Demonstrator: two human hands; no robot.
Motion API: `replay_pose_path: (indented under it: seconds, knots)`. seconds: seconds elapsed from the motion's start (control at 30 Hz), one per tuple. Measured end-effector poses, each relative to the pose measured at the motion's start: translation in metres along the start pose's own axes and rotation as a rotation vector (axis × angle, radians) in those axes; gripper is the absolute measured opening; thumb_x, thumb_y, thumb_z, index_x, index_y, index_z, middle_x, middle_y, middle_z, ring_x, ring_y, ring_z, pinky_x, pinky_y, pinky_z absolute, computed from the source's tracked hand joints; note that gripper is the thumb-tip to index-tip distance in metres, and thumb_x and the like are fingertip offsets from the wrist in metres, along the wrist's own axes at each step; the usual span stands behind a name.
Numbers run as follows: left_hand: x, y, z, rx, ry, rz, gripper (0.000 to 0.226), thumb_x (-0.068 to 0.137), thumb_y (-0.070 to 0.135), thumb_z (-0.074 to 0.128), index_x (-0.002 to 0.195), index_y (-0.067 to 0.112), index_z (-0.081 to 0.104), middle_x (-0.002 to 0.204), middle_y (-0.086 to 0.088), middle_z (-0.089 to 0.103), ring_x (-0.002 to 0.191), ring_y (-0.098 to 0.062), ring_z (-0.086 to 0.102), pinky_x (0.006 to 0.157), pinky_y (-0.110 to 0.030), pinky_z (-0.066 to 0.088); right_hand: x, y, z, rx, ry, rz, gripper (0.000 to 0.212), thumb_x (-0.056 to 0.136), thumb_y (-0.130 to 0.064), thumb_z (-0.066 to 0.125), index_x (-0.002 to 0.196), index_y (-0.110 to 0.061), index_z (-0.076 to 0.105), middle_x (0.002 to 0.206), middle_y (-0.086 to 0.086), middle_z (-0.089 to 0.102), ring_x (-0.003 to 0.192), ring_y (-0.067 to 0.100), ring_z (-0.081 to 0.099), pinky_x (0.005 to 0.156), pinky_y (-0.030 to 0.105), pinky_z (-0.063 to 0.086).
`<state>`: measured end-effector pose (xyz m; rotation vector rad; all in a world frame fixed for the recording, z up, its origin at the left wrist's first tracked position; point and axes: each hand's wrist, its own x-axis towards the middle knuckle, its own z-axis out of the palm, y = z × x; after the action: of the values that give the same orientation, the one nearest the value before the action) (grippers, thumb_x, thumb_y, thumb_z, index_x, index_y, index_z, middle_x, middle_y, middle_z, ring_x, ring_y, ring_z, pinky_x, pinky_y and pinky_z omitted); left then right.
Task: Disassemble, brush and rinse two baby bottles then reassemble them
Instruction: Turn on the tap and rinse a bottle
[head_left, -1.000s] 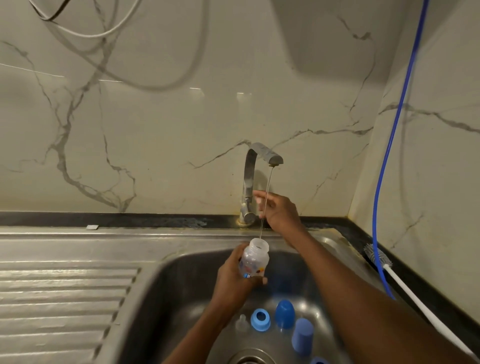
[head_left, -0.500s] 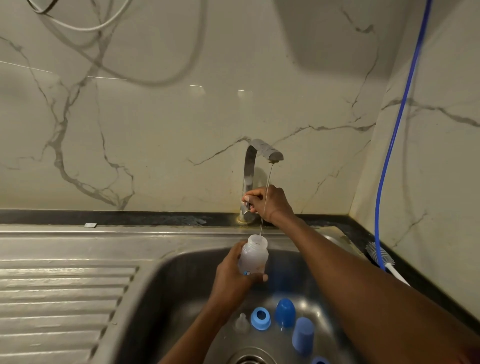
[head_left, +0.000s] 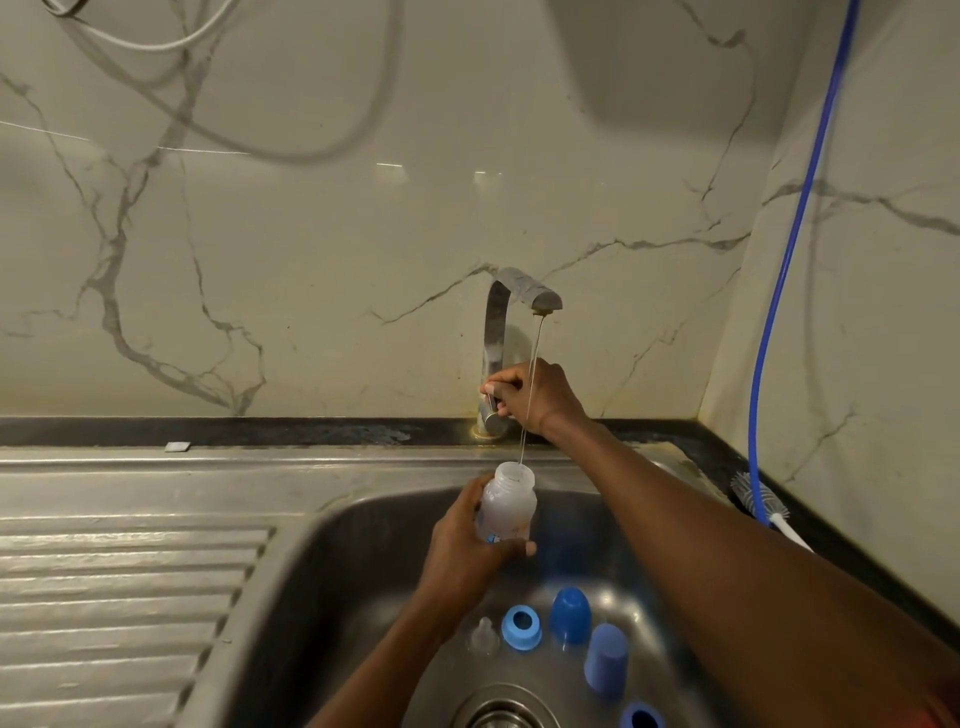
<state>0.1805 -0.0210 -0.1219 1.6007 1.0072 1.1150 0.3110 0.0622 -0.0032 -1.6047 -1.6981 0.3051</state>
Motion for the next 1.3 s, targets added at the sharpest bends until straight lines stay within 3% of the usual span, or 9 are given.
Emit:
replay_pose_path:
  seconds: [0.3,0.4,0.57,0.7,0.83,0.97,1.07,1.17,1.3]
  knots:
    - [-0.005,0.004,0.002,-0.065,-0.054,0.020,0.059,0.078,0.014,0.080,0.121,0.037,0.046,0.111,0.018,0.060,0.091,0.020,0.058,0.069,-0.004,0.047,-0.075,0.012,-0.027,0.389,0.122,0.100,0.022,0.098,-0.035,0.054,0.102,-0.018,0.067,0.093,-0.003,0.070,0.089,0.016,0.067,0.079,0.032,0.059]
    - [-0.006,0.004,0.005,-0.090,-0.064,0.037,0.056,0.077,0.015,0.081,0.120,0.032,0.050,0.113,0.011,0.062,0.095,0.013,0.061,0.071,-0.008,0.050,-0.116,0.013,-0.015,0.099,-0.079,-0.038,0.018,0.092,-0.044,0.060,0.098,-0.026,0.060,0.094,-0.008,0.063,0.088,0.008,0.061,0.073,0.019,0.051]
    - [-0.008,0.009,0.010,-0.048,0.044,0.106,0.065,0.077,0.019,0.082,0.127,0.031,0.042,0.123,0.007,0.053,0.107,-0.006,0.059,0.073,-0.011,0.051,-0.113,0.005,-0.006,-0.172,-0.055,-0.024,0.020,0.092,-0.051,0.055,0.091,-0.031,0.054,0.091,-0.003,0.060,0.087,0.012,0.060,0.076,0.027,0.054]
    - [-0.009,0.012,0.009,-0.007,0.104,0.160,0.072,0.076,0.008,0.081,0.126,0.034,0.035,0.120,0.016,0.038,0.106,-0.001,0.051,0.075,-0.003,0.046,-0.095,-0.007,-0.005,-0.338,-0.187,0.059,0.032,0.097,-0.048,0.048,0.088,-0.021,0.062,0.085,0.003,0.062,0.080,0.016,0.061,0.072,0.028,0.050]
    - [-0.005,0.016,0.008,-0.150,0.096,0.069,0.058,0.084,0.014,0.075,0.128,0.032,0.043,0.121,0.013,0.047,0.103,-0.012,0.060,0.075,-0.015,0.054,-0.092,-0.011,-0.015,-0.153,-0.095,0.022,0.023,0.097,-0.039,0.055,0.088,-0.020,0.065,0.079,-0.006,0.059,0.076,0.009,0.058,0.065,0.015,0.045]
    - [-0.008,0.017,0.003,-0.426,-0.085,-0.079,0.041,0.090,0.006,0.064,0.127,0.018,0.052,0.105,-0.012,0.071,0.090,-0.028,0.072,0.074,-0.037,0.061,-0.111,-0.003,-0.003,-0.152,0.073,-0.203,0.019,0.086,-0.032,0.072,0.092,-0.028,0.054,0.102,-0.015,0.045,0.093,0.000,0.050,0.075,0.008,0.044]
    - [-0.008,0.020,0.004,-0.417,-0.035,-0.030,0.045,0.086,0.007,0.068,0.124,0.024,0.049,0.103,-0.005,0.070,0.087,-0.020,0.072,0.073,-0.033,0.060,-0.114,-0.005,-0.001,0.175,0.108,0.019,0.043,0.078,-0.039,0.079,0.107,-0.029,0.049,0.105,-0.014,0.049,0.096,0.005,0.054,0.071,0.013,0.049]
    - [-0.008,0.017,0.004,-0.354,-0.113,-0.016,0.043,0.092,0.007,0.061,0.131,0.019,0.050,0.118,-0.006,0.066,0.106,-0.017,0.068,0.081,-0.028,0.058,-0.121,0.007,0.005,0.136,-0.057,0.025,0.039,0.083,-0.034,0.075,0.116,-0.026,0.055,0.101,-0.015,0.058,0.099,0.006,0.057,0.082,0.015,0.050]
    - [-0.006,0.016,0.002,-0.339,-0.173,-0.015,0.054,0.088,0.004,0.066,0.135,0.026,0.049,0.123,-0.004,0.065,0.109,-0.017,0.067,0.085,-0.034,0.058,-0.117,0.020,-0.001,0.229,0.078,0.145,0.049,0.085,-0.036,0.072,0.128,-0.024,0.052,0.113,-0.005,0.062,0.110,0.016,0.061,0.070,0.010,0.042]
